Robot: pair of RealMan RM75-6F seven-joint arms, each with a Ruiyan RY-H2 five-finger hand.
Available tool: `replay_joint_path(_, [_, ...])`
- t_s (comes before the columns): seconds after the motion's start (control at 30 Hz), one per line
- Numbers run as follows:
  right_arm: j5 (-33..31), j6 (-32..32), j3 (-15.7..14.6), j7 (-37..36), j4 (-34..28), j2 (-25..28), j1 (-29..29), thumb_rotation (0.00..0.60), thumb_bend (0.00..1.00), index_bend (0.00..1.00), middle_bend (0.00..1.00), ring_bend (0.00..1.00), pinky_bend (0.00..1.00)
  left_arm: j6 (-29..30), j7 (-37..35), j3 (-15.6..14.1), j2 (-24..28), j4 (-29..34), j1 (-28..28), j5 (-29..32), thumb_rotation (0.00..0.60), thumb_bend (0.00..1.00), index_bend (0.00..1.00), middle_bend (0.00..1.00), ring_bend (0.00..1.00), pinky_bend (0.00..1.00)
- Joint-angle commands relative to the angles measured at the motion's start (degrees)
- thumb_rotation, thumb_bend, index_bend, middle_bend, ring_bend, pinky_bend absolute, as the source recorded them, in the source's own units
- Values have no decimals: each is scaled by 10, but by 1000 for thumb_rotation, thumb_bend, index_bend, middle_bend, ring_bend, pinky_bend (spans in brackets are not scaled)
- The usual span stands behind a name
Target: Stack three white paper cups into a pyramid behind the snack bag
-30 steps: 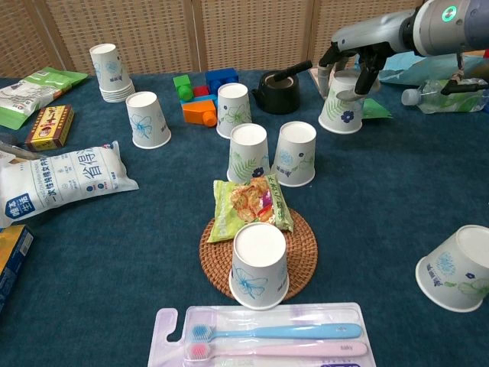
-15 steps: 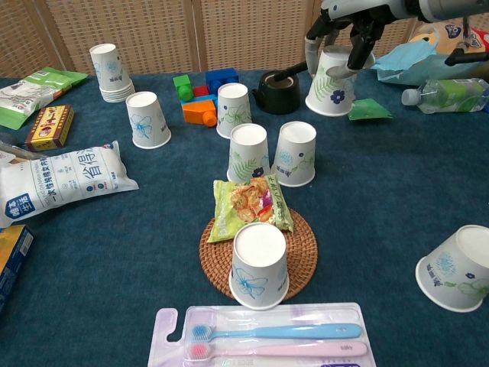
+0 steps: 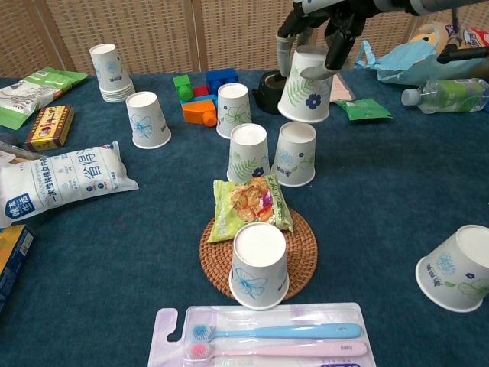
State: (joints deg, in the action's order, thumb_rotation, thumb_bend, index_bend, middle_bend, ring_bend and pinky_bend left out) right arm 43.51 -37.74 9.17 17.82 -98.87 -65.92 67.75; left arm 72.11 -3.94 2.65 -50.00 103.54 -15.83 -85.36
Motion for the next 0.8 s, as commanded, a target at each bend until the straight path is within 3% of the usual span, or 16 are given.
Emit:
replay_joint_path(0.03, [2, 1, 1, -1, -6, -2, 5, 600, 497, 383, 275, 248, 599, 0, 0, 0, 0, -1, 0, 0, 600, 427, 0, 0, 0, 27])
replay_joint_path(0.8, [-12, 12, -11, 4, 19, -48, 47, 600, 491, 383, 274, 248, 599, -4, -10, -3, -4, -11, 0, 5, 600, 428, 0, 0, 0, 27])
